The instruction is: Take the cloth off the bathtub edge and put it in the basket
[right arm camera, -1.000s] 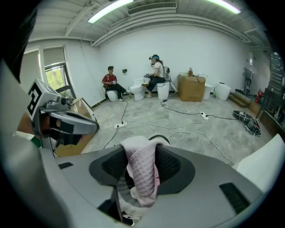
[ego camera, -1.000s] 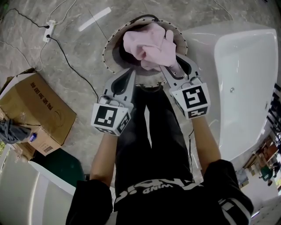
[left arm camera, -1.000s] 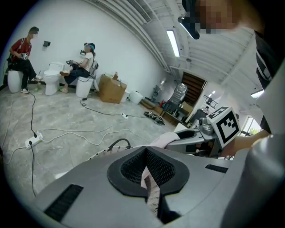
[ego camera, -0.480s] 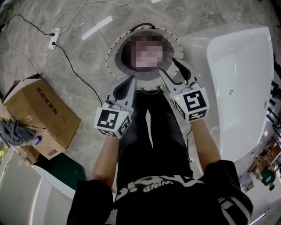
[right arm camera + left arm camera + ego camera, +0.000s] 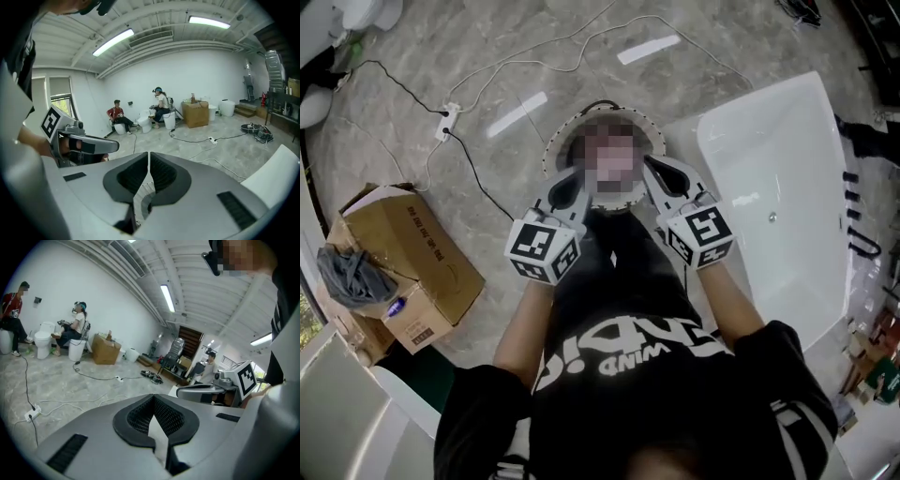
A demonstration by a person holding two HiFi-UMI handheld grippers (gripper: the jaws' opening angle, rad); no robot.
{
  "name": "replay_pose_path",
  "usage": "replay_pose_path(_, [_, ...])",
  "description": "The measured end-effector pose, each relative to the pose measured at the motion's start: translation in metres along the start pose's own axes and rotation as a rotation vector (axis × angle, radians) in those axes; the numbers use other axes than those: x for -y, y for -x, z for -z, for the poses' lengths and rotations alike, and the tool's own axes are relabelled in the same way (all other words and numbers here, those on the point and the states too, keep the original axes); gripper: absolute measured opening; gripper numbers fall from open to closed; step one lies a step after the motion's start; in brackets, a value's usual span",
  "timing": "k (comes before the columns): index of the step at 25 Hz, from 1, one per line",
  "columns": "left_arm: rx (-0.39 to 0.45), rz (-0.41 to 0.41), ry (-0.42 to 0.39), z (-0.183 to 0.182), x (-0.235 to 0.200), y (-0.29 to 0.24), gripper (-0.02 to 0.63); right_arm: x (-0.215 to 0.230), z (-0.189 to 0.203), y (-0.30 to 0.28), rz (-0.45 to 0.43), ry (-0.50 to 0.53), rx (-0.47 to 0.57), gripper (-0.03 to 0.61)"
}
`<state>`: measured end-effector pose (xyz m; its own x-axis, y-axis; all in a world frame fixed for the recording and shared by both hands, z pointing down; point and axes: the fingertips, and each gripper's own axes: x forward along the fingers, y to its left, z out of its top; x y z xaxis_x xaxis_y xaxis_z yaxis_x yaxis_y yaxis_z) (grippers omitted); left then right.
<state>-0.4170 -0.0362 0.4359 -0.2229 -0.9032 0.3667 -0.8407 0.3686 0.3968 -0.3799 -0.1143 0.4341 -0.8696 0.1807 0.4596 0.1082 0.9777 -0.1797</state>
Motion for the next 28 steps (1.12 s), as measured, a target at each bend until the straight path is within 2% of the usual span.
replay_pose_path(3, [0.031,0.027,-0.018,-0.032,0.028,0.020,0.012,-0.014,-0.030,0.031,-0.010,-0.032,0.036,0.017])
replay_pose_path(7, [0.067,0.061,-0.070,-0.056,0.056,0.042,0.012,-0.029,-0.051,0.065,-0.011,-0.029,0.078,0.017])
replay_pose_path(12, [0.112,0.065,-0.162,-0.072,0.066,0.063,0.012,-0.046,-0.065,0.083,-0.039,-0.010,0.179,0.017])
replay_pose_path(16, [0.143,0.046,-0.223,-0.082,0.067,0.074,0.012,-0.050,-0.071,0.087,-0.041,0.008,0.212,0.017])
replay_pose_path(28, [0.171,0.042,-0.230,-0.088,0.063,0.075,0.012,-0.048,-0.084,0.090,0.008,0.014,0.270,0.017])
